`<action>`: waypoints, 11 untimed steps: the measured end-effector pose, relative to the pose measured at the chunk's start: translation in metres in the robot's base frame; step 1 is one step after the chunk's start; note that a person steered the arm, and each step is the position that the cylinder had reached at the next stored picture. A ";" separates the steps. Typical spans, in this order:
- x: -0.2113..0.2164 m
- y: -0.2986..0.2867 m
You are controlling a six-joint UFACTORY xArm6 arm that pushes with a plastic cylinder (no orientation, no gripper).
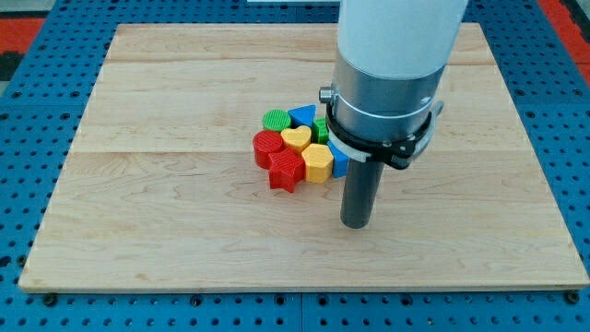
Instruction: Move the red blocks away from the group of blocks
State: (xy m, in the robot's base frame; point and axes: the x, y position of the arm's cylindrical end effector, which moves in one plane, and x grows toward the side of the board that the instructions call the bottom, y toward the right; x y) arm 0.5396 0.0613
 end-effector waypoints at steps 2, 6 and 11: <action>-0.029 -0.003; -0.069 -0.094; -0.115 -0.174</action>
